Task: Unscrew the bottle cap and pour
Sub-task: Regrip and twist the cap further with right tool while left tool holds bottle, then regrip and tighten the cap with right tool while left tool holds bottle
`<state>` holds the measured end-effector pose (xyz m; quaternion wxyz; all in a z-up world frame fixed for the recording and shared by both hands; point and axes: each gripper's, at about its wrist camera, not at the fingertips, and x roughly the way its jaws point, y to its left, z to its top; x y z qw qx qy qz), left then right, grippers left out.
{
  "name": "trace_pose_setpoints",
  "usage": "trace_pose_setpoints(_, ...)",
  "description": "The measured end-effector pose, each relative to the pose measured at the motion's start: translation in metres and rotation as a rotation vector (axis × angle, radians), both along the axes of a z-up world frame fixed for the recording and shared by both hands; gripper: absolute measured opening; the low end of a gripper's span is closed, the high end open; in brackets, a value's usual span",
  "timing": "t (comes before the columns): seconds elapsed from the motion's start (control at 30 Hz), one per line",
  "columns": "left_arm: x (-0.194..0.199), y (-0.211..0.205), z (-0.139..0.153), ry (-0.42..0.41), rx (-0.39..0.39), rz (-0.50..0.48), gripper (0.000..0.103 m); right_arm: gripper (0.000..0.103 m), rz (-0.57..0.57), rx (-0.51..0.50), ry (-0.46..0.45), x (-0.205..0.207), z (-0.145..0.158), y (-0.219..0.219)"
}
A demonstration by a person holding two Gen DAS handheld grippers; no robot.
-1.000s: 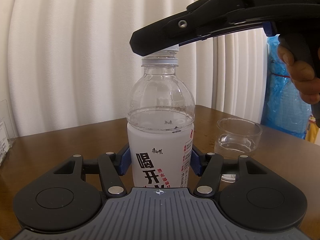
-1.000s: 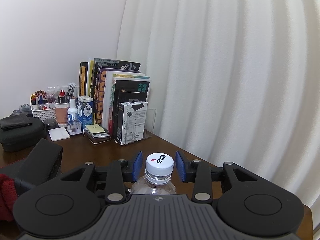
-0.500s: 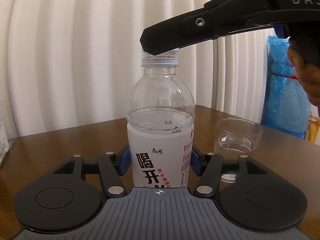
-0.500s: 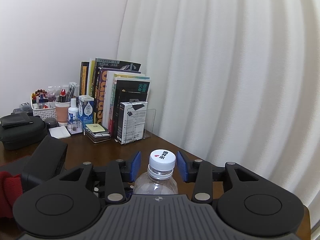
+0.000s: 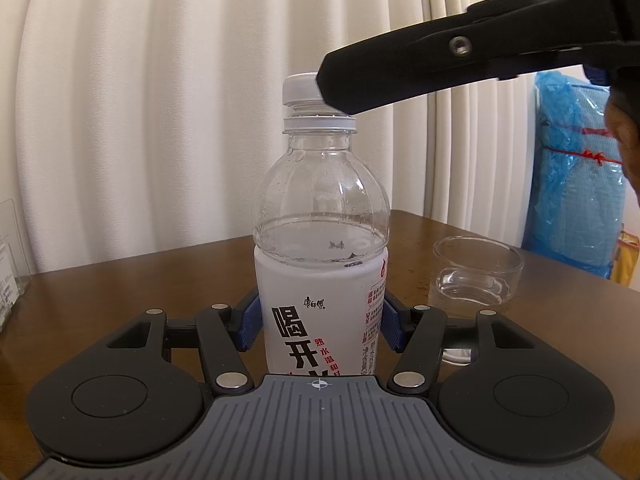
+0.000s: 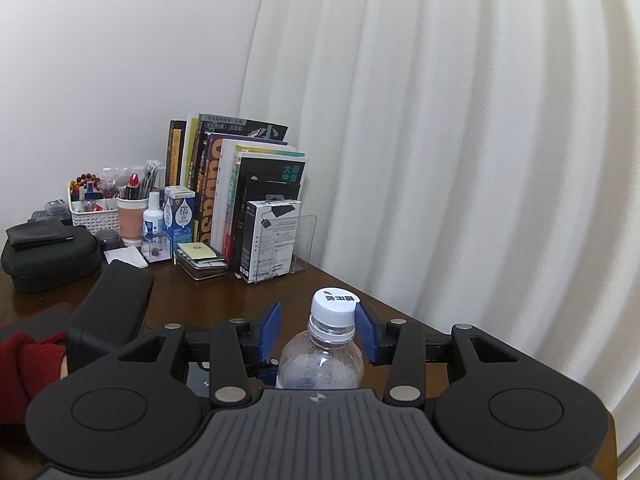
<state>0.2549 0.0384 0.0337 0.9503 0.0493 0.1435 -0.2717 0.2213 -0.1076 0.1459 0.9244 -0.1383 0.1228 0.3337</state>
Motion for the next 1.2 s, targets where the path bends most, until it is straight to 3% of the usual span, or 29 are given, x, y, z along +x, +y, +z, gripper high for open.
trace_pose_setpoints(0.07, 0.0, 0.001, 0.0, -0.001, 0.0, -0.002, 0.059, 0.05, -0.008, 0.004, -0.008, 0.001, 0.002, -0.001)
trace_pose_setpoints(1.2, -0.001, 0.003, 0.002, 0.0, 0.003, -0.007, 0.059, 0.053, -0.012, 0.012, 0.013, 0.001, -0.002, 0.003)
